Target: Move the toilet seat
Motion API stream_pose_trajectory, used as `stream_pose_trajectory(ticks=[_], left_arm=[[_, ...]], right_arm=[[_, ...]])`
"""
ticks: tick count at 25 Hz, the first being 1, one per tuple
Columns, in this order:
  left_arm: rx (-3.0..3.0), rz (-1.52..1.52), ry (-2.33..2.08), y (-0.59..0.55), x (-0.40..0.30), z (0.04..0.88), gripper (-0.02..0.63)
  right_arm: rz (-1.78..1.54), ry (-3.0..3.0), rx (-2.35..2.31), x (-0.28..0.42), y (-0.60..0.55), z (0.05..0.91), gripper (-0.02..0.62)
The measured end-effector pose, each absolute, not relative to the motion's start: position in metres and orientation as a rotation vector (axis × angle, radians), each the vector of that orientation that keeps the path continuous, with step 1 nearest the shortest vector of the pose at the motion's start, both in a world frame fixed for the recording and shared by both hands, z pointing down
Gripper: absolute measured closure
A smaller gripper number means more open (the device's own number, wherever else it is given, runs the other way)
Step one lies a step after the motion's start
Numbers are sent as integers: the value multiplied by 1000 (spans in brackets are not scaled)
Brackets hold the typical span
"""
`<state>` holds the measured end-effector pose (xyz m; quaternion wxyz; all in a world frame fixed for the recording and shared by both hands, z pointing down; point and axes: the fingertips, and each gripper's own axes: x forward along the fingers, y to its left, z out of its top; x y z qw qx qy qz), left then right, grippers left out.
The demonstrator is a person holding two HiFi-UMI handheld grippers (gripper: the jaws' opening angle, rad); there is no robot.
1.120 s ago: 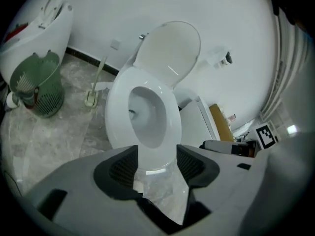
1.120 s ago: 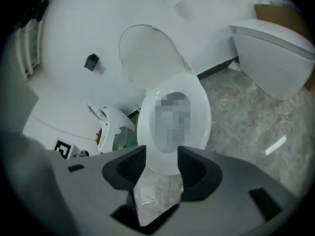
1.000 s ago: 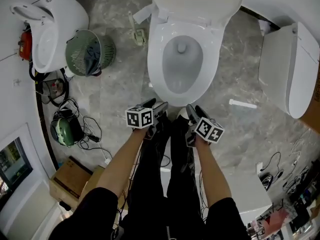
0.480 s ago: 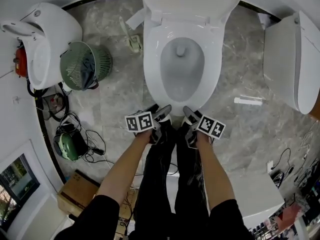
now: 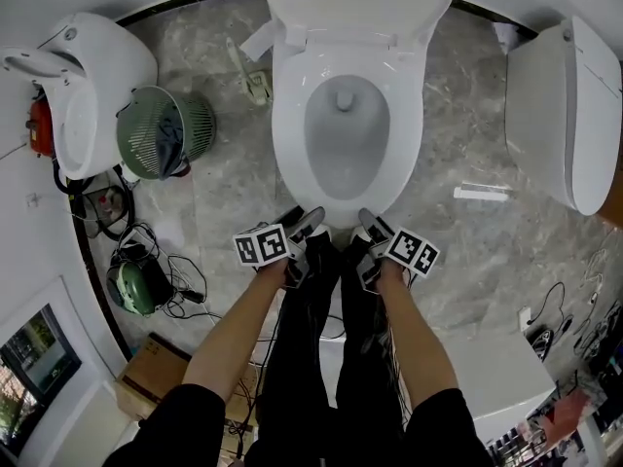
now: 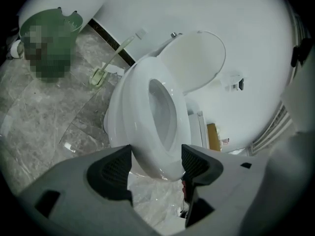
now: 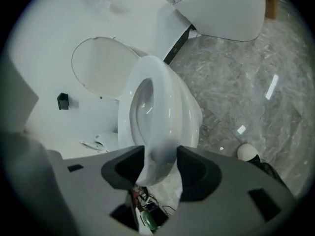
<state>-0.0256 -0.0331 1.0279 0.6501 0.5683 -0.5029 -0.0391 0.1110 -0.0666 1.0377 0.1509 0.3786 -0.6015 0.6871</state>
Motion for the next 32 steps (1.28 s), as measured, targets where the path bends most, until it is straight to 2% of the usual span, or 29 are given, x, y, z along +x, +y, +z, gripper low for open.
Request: stream_pose_trajectory(ticks=[2,3,6,14,19,24,26,32], left_arm=[[1300,-76,-1154,-32,-27,1014,300],[1307,-72,-1165,-33,-30,1007,326],[1310,-77,-1191,-34,-32,984,351],[1369,-83,-1261,-60,-36,907,363],[1376,-138,-1360,-87,-39,846,342],[1490,-72,-1429,-107,-35,787,350],[1557,-6,-1462,-113,-31,768,398],[1733,256,-1452,-140,-14,743,458]], right_arm=[[2010,-1734,1102,113,-69,1023,402],[2023,-1743,1110,113,-71,1015,418],[2062,-1760,1111,113,-73,991,431],[2199,-1816,1115,111,-102,908,449],[2275,-1832,1142,109,-130,852,456],[2285,-1902,1087,99,-163,806,449],[2268,-1956,1071,94,-180,787,444],[2170,-2113,987,72,-232,734,420]])
